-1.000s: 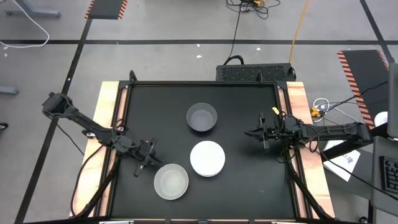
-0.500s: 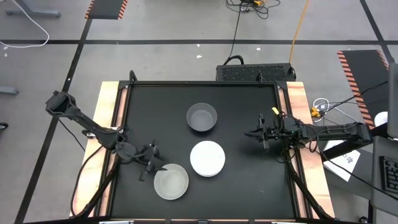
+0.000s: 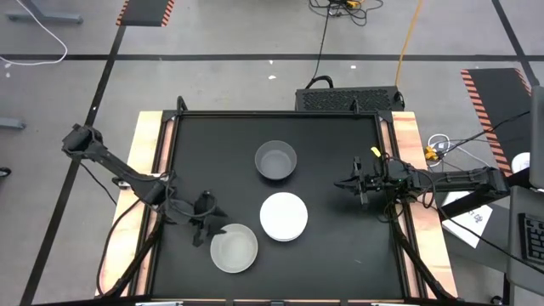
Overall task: Nest bowls inside each other
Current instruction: Stack the gray bowl on the white bowl
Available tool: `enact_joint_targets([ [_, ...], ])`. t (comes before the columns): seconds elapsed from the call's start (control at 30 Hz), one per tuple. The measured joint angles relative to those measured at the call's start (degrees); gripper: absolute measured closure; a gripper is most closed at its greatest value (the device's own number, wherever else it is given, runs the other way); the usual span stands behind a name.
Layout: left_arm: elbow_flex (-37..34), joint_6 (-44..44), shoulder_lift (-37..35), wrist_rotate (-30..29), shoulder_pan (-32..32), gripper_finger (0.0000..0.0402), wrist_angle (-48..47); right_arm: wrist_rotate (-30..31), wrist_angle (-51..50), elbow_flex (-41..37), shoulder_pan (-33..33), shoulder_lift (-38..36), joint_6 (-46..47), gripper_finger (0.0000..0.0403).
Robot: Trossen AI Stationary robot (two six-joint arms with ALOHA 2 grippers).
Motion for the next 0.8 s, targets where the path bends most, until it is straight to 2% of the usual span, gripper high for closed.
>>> enact_joint_targets([
  [0.33, 0.0, -14.8, 2.1, 0.8, 0.1, 0.0117, -5.2, 0.0, -0.2, 0.0, 0.0, 0.0, 0.0, 0.0403],
  [0.8, 0.0, -18.9, 10.5, 4.9, 1.3, 0.0117, -5.3, 0.0, -1.0, 0.0, 0.0, 0.0, -0.1, 0.0403],
])
